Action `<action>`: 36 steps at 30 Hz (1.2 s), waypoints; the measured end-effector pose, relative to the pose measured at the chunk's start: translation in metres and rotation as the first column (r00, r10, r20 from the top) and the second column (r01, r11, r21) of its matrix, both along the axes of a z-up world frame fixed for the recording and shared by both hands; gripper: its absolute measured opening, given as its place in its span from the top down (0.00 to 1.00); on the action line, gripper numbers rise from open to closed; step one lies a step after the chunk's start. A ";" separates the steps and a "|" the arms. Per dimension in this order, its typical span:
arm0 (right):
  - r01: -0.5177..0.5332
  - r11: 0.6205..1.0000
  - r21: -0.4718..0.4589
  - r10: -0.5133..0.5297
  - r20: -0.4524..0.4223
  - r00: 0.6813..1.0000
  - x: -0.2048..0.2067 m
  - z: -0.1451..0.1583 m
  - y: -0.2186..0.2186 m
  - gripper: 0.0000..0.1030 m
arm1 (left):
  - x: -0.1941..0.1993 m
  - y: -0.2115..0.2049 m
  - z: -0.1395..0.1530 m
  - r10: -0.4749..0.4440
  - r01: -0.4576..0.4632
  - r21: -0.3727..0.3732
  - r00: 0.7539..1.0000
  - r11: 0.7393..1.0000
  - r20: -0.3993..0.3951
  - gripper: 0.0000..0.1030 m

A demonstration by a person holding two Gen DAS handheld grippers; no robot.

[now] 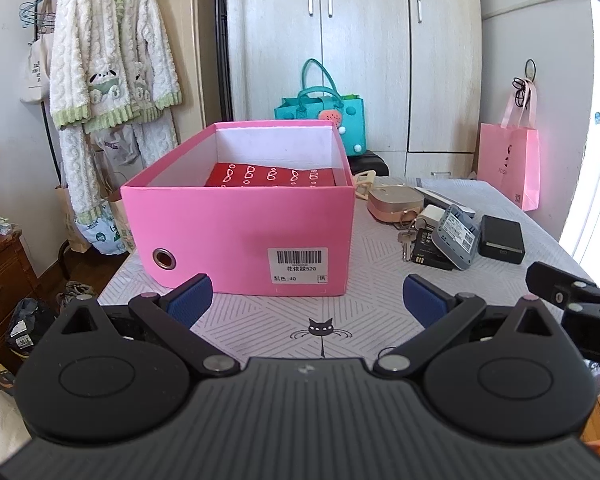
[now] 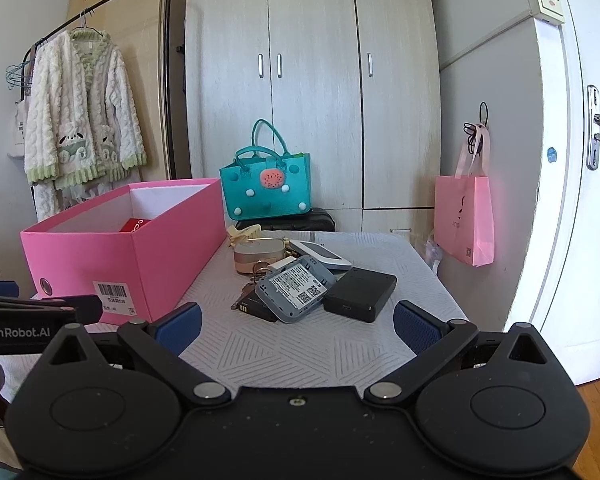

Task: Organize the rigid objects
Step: 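Move the right tool toward the black power bank on the table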

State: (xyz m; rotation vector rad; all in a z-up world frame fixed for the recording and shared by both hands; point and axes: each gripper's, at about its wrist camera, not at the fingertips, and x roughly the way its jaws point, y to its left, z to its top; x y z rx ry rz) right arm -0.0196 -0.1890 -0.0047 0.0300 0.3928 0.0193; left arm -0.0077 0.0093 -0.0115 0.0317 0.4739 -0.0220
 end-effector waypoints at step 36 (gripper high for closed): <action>0.021 0.999 0.048 -0.009 -0.223 0.975 0.137 -0.045 -0.066 0.17 | 0.167 0.136 0.082 -0.014 0.035 0.132 0.987 0.991 -0.157 0.10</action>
